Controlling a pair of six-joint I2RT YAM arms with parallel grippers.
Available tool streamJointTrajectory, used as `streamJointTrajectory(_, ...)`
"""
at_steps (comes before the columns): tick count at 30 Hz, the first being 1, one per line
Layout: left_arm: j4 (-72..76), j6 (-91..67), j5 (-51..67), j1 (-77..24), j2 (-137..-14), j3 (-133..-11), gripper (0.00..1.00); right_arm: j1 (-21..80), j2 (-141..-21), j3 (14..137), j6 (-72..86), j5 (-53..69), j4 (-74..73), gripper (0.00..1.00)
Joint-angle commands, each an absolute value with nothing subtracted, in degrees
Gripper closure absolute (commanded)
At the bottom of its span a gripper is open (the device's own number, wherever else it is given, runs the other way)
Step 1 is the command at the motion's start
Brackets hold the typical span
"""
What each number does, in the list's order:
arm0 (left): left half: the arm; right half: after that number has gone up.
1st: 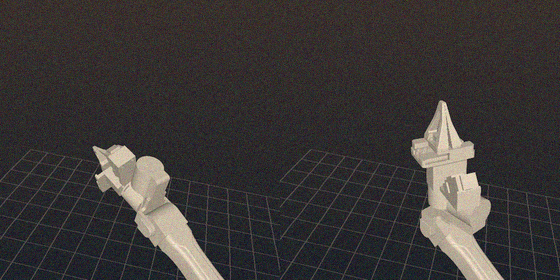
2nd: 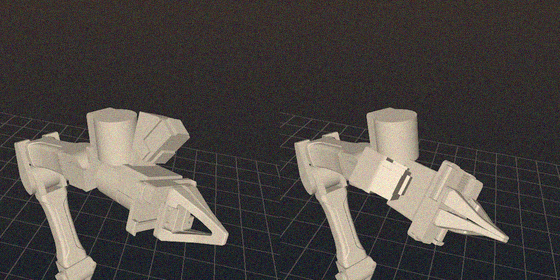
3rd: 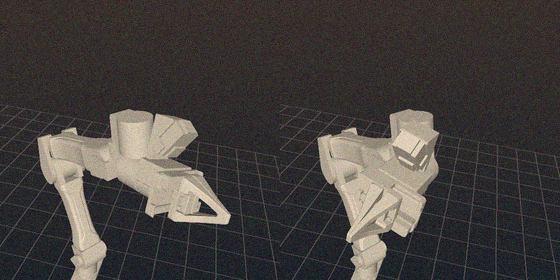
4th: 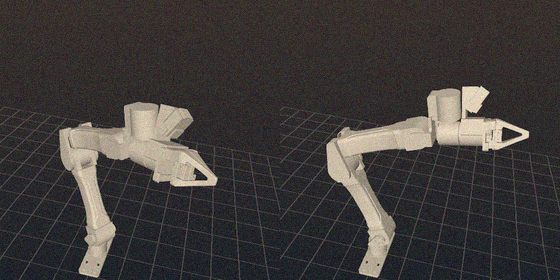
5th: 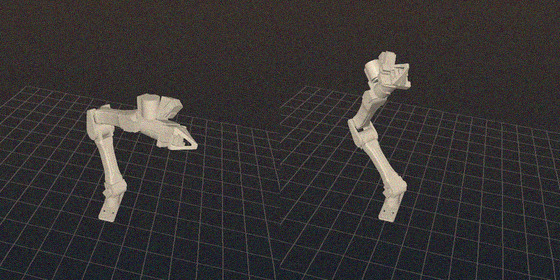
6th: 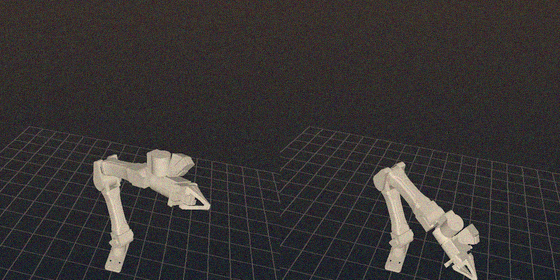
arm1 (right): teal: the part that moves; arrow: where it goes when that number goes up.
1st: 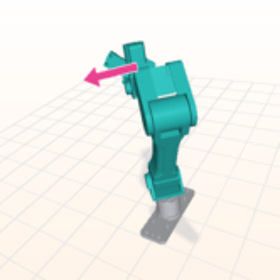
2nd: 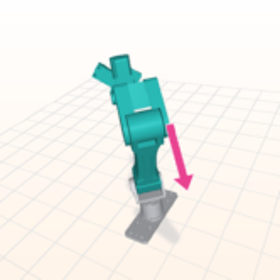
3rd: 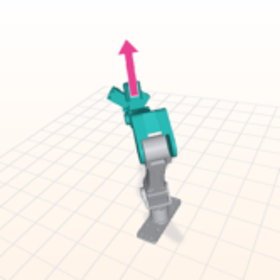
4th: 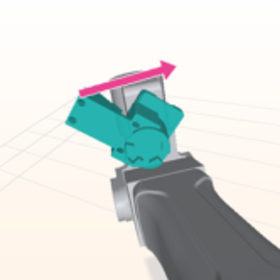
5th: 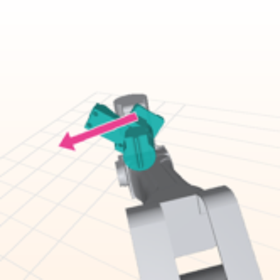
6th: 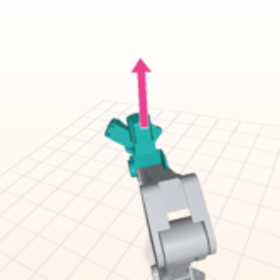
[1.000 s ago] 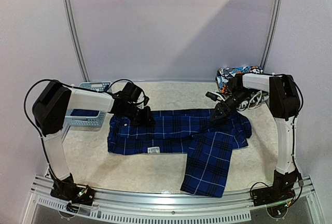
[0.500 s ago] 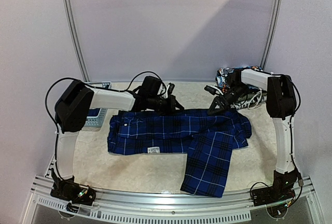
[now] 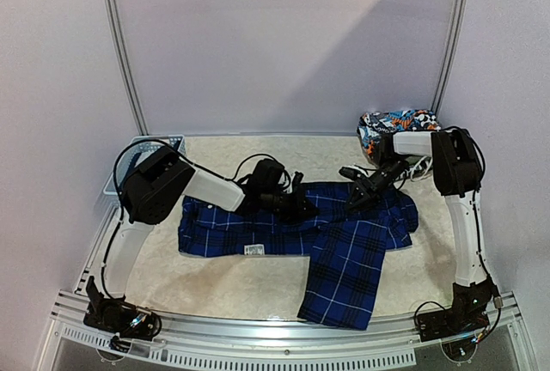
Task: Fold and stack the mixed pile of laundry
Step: Adjust the rectangle-folded shirt at the center of the board.
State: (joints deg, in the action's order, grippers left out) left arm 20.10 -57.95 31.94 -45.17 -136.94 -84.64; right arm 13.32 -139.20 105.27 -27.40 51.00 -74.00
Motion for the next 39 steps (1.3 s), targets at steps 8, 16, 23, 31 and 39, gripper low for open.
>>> streamJointTrajectory(8,2.63,-31.86,20.50,-46.72,-120.53,-86.90,0.87,12.00,-119.95,95.26,-32.70,39.23,-65.05,0.26)
streamJointTrajectory(16,-6.66,-9.91,6.68,-54.76,-101.83,-76.03,0.77,17.38,-89.84,70.70,-44.57,34.60,-61.30,0.16)
streamJointTrajectory(23,1.19,-11.33,-4.33,-61.91,-92.71,-58.30,0.74,37.53,-75.92,48.81,-49.70,22.46,-53.51,0.18)
streamJointTrajectory(31,6.24,-15.79,-8.93,-69.03,-89.51,-47.20,0.72,59.17,-73.28,40.67,-50.05,13.87,-48.33,0.17)
streamJointTrajectory(39,9.36,-22.24,-13.30,-71.71,-85.79,-41.10,0.72,68.26,-82.25,41.75,-47.01,4.51,-41.70,0.30)
